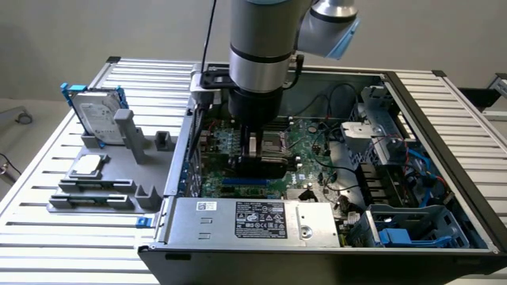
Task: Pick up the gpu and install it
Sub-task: 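Insert the gpu into the slot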
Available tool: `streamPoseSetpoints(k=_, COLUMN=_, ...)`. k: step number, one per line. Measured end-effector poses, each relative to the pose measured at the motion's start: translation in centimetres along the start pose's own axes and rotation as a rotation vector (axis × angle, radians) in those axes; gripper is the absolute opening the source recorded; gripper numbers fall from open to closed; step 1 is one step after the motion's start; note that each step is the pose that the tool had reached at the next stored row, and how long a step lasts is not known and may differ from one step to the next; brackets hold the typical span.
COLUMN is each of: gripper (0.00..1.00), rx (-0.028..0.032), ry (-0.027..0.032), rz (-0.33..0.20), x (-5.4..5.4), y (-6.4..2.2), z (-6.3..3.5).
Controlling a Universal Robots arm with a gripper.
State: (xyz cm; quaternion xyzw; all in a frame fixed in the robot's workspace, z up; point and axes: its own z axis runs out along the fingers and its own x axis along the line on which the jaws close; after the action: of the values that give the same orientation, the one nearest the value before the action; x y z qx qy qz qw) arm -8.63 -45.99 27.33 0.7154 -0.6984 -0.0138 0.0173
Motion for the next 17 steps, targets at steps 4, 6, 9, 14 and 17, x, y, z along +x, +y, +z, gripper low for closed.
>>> streamPoseSetpoints(k=4, gripper=0.26, rx=0.0001, ry=0.0, rz=-0.002, x=0.0, y=0.13, z=0.24)
streamPoseSetpoints(k=6, gripper=0.26, rx=0.0, ry=0.0001, rz=-0.003, x=0.0, y=0.16, z=0.34)
streamPoseSetpoints(k=9, gripper=0.26, rx=0.0, ry=-0.0007, rz=-0.005, x=0.0, y=0.17, z=0.49)
streamPoseSetpoints(k=14, gripper=0.26, rx=0.0001, ry=-0.0035, rz=-0.009, x=0.0, y=0.16, z=0.76)
streamPoseSetpoints(k=17, gripper=0.26, rx=0.0001, ry=-0.0044, rz=-0.012, x=0.0, y=0.2, z=0.94)
